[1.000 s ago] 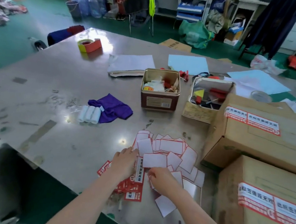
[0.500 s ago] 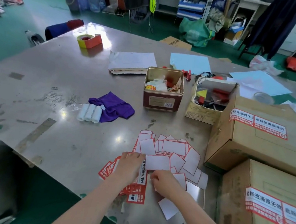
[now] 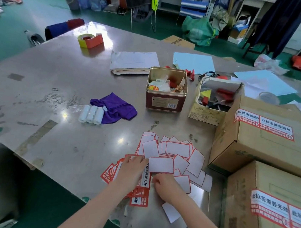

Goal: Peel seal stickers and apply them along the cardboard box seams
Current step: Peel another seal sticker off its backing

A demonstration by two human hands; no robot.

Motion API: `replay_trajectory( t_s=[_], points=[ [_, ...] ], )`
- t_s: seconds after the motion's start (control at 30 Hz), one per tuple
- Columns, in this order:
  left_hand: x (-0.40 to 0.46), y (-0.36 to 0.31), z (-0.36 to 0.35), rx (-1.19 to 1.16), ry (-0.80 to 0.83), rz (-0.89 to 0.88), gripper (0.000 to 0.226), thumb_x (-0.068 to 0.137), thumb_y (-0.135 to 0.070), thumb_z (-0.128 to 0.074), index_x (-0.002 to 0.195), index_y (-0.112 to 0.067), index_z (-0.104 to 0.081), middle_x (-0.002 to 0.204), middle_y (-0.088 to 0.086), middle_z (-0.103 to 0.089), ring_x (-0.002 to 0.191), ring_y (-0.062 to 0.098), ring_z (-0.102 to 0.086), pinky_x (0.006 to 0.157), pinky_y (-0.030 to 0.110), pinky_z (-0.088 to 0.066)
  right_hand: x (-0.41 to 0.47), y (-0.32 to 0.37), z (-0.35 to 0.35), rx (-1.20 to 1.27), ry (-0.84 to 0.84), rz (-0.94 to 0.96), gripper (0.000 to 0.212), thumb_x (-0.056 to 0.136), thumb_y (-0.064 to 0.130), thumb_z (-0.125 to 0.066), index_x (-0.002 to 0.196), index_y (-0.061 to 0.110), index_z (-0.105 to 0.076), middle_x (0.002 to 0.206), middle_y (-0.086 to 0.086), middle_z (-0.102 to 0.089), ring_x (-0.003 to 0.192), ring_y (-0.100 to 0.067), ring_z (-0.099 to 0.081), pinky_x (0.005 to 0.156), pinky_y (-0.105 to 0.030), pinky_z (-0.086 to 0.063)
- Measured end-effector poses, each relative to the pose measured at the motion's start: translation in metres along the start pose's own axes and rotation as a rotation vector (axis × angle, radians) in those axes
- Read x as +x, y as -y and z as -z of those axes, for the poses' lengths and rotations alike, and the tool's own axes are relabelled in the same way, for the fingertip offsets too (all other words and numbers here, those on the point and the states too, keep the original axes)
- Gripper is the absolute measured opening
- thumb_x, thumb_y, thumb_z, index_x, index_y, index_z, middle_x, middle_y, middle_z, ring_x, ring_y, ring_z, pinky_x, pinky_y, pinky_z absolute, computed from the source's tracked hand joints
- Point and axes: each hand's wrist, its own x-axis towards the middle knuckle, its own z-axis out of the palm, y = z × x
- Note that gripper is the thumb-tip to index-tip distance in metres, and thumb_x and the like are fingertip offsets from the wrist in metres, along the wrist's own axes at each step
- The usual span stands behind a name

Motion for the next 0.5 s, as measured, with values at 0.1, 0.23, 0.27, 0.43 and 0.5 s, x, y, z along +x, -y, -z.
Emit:
replay_trajectory(
  t_s=[0.1,0.23,0.27,0.43,0.5],
  points=[
    [-0.0021,-0.0004,-0.0027,-0.013,-0.003,0.007,0.062,0.089,-0.031,-0.057,0.144,-0.022,-0.027,0.152,0.003,-0.03,0.141,0.023,-0.026,0.117,0.042,-0.011,-0.0007,0.0003,-0.0019,-0.003,0.008,-0.005,0.03,0.095,0.015,-0.036,0.11,0.014,-0.062,0.114,-0.005,-0.062,0.1,-0.021,-0.059,0.089,-0.033,-0.05],
    [-0.0048,-0.0019,-0.0037,-0.018,-0.002,0.022,0.062,0.09,-0.031,-0.056,0.144,-0.022,-0.026,0.153,0.002,-0.026,0.142,0.022,-0.022,0.118,0.041,-0.011,-0.0026,0.0001,-0.0055,0.004,0.011,-0.009,0.03,0.096,0.018,-0.036,0.109,0.015,-0.062,0.112,-0.005,-0.062,0.098,-0.021,-0.06,0.088,-0.033,-0.052],
    [-0.0054,-0.0023,-0.0048,-0.019,-0.008,0.023,0.062,0.091,-0.031,-0.055,0.144,-0.022,-0.026,0.153,0.003,-0.026,0.142,0.022,-0.022,0.118,0.041,-0.011,-0.0032,-0.0003,-0.0065,0.006,0.007,-0.008,0.029,0.096,0.018,-0.036,0.109,0.015,-0.062,0.111,-0.005,-0.062,0.097,-0.021,-0.061,0.087,-0.032,-0.052],
    [-0.009,-0.0045,-0.0055,-0.046,-0.069,0.039,0.062,0.091,-0.035,-0.054,0.144,-0.025,-0.024,0.149,0.004,-0.03,0.139,0.022,-0.027,0.115,0.037,-0.02,-0.0061,-0.0014,-0.0064,0.021,-0.014,-0.004,0.028,0.095,0.018,-0.036,0.103,0.015,-0.063,0.107,-0.005,-0.064,0.094,-0.021,-0.061,0.084,-0.032,-0.052],
    [-0.0091,-0.0032,-0.0028,-0.112,-0.068,0.056,0.06,0.092,-0.035,-0.053,0.144,-0.026,-0.024,0.146,0.004,-0.035,0.135,0.022,-0.034,0.112,0.036,-0.027,-0.007,-0.0016,-0.0053,0.043,-0.035,-0.011,0.029,0.095,0.019,-0.035,0.103,0.015,-0.062,0.107,-0.004,-0.065,0.094,-0.02,-0.061,0.083,-0.031,-0.051]
  ],
)
